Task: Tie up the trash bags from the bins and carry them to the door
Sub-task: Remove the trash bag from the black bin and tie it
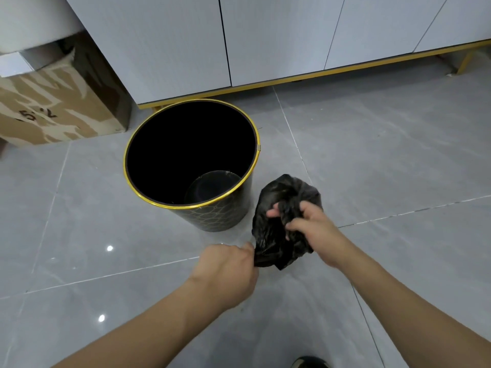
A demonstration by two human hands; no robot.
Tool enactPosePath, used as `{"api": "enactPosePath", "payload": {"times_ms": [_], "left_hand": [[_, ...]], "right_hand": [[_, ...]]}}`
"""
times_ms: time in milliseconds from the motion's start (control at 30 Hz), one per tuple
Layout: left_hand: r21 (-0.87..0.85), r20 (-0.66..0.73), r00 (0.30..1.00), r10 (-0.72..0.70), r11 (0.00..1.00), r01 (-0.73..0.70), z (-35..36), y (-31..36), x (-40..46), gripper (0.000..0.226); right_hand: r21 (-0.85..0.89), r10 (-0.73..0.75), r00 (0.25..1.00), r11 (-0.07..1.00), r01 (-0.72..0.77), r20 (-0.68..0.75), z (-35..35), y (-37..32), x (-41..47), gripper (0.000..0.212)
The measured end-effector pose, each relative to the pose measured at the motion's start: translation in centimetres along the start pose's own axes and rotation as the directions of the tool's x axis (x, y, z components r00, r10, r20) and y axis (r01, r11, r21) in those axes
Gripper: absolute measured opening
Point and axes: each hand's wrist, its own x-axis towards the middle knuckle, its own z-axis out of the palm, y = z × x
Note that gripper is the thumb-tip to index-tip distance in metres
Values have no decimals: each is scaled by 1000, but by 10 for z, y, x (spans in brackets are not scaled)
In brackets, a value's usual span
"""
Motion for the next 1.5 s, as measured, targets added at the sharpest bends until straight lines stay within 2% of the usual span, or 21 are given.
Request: {"api": "enactPosePath", "payload": {"times_ms": [100, 167, 200, 267, 333, 467, 533, 633, 700, 833, 900, 1033, 1167, 1300, 1367, 1433, 1500], "left_hand": [[-104, -41, 996, -78, 992, 74, 2, -11, -2, 17], [-140, -58, 992, -110, 985, 101, 9, -22, -3, 15], [-145, -59, 990, -125, 983, 115, 13, -27, -3, 14], [-155, -76, 986, -146, 979, 133, 18, -35, -4, 14], [-197, -123, 980, -159, 971, 133, 20, -38, -4, 16], [-399, -172, 972, -161, 913, 81, 22, -42, -1, 19], [-553, -143, 979, -145, 832, 42, 23, -44, 2, 16], [-664, -125, 984, -129, 747, 14, 23, -44, 8, 15], [-676, -131, 985, -116, 737, -4, 23, -42, 11, 16], [-673, -142, 985, -95, 739, -25, 21, -41, 15, 18], [-682, -149, 983, -108, 731, -23, 18, -41, 16, 18], [-743, -122, 978, -171, 669, 24, 10, -41, 19, 17], [-788, -99, 971, -220, 613, 58, 6, -37, 21, 16], [-914, -12, 956, -294, 390, 109, 4, -26, 27, 14], [-937, 11, 951, -308, 328, 117, 3, -21, 32, 14], [-956, 18, 946, -325, 271, 112, 3, -16, 37, 13], [-986, 56, 941, -335, 129, 105, 3, -10, 41, 13]], "right_hand": [[-198, 119, 984, 976, -91, 134, 5, 19, -1, 44], [-383, 170, 969, 920, -89, 181, 4, 27, 0, 34], [-505, 193, 964, 860, -76, 184, 3, 29, 0, 32], [-706, 225, 957, 707, -32, 181, 2, 27, -1, 45], [-802, 225, 954, 597, 24, 196, 4, 21, -3, 51], [-901, 202, 951, 413, 134, 234, 7, 20, 3, 32], [-902, 223, 950, 418, 109, 218, 5, 20, 8, 27], [-870, 232, 954, 490, 54, 189, 1, 13, 11, 23], [-825, 265, 949, 565, -7, 173, -3, 4, 10, 19], [-605, 326, 920, 785, -136, 217, -14, -16, 4, 24], [-512, 332, 915, 841, -177, 230, -18, -20, 2, 30], [-406, 326, 912, 890, -207, 249, -17, -22, -4, 6], [-434, 324, 923, 876, -209, 209, -21, -21, -2, 8], [-534, 374, 912, 812, -233, 170, -17, -23, -1, 8], [-599, 415, 888, 768, -226, 197, -13, -26, -4, 25], [-692, 446, 869, 697, -189, 212, -10, -27, -7, 44], [-838, 403, 901, 538, -90, 163, -6, -24, -8, 44]]}}
